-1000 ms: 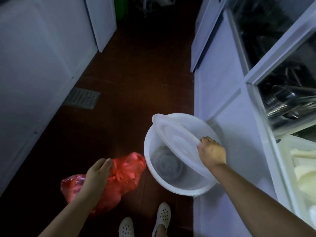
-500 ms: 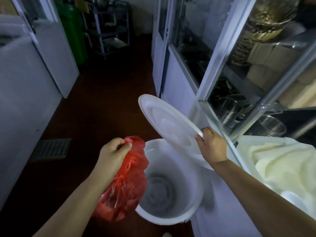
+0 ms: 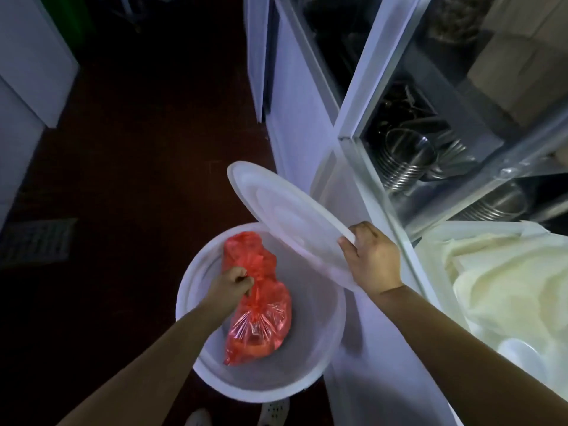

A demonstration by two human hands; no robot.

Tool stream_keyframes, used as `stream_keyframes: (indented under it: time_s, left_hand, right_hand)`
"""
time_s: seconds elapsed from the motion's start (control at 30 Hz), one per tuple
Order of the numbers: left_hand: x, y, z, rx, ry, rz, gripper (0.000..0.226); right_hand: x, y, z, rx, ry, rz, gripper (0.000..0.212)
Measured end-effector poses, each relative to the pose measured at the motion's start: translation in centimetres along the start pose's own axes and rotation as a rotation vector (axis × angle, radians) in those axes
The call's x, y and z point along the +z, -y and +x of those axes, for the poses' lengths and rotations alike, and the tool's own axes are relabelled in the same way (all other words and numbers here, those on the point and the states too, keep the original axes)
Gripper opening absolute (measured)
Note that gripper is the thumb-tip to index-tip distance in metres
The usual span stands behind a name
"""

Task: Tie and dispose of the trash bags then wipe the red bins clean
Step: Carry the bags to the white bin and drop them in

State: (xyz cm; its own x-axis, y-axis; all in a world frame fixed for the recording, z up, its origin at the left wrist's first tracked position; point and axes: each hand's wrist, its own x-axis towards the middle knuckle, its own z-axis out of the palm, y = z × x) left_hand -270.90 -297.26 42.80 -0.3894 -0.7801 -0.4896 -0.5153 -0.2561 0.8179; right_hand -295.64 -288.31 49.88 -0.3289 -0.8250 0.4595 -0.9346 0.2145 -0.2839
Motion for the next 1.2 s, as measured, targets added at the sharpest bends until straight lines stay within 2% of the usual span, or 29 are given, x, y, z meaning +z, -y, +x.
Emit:
stream_keyframes:
  time_s: [0.13,0.2,0.3,0.37,0.5,0.57,0.63,0.73,0.8,0.87,0.97,1.07,1.13,1.2]
  left_hand:
    - [2.6,3.3,4.6,-0.099,0.107,-0.044,0.007]
    - [3.6,5.6,6.9,-0.150,0.195,-0.008,0.017]
    - [5.4,9.7,9.4,-0.194,0.337,0.033,0.012]
    - [6.4,12.5,10.2,-0.211,0.355,0.113,0.013]
    - [6.7,15.2,10.4,-0.241,0.373,0.224,0.043]
    - [6.0,15.1,10.1,-0.238,0.435,0.203,0.055]
    - [4.8,14.1,9.7,-0.203,0.422,0.143,0.060]
    - [1.9,11.3,8.1,-0.105,0.307,0.107,0.047]
    - [-0.6,8.4,6.7,-0.013,0.326,0.227,0.035]
    - [-3.4,5.3,5.1,0.050,0.278,0.263,0.026]
    - [-6.9,0.8,3.0,0.210,-0.021,0.293,0.028]
    - [-9.2,-1.9,1.3,0.517,-0.249,0.355,0.043]
    - [-9.9,-2.0,0.9,0.740,-0.213,0.570,0.047]
    - [-10.0,-0.8,0.8,0.850,-0.023,0.812,0.044]
  right_hand:
    - [1.9,-0.8,-0.8,0.063,0.047,-0.030,0.036]
    - [2.7,-1.1,-1.3,0.092,0.054,-0.070,0.034]
    - [3.7,-1.2,-2.1,0.099,0.071,-0.100,0.030]
    - [4.3,-1.0,-2.8,0.104,0.068,-0.125,0.025]
    - [4.8,-0.1,-4.1,0.115,0.056,-0.130,0.032]
    - [4.9,0.3,-4.4,0.120,0.055,-0.127,0.032]
    - [4.7,1.0,-4.7,0.129,0.064,-0.125,0.031]
    - [4.1,2.8,-5.1,0.139,0.082,-0.128,0.022]
    - [3.5,4.2,-5.1,0.142,0.102,-0.126,0.017]
    - [2.8,5.5,-5.0,0.133,0.130,-0.119,0.016]
    - [2.1,7.2,-5.3,0.102,0.162,-0.120,0.019]
    - [2.8,9.0,-6.7,0.026,0.175,-0.128,0.024]
    - [3.9,10.3,-8.1,-0.008,0.208,-0.126,0.024]
    - [5.2,11.6,-9.7,-0.054,0.238,-0.129,0.008]
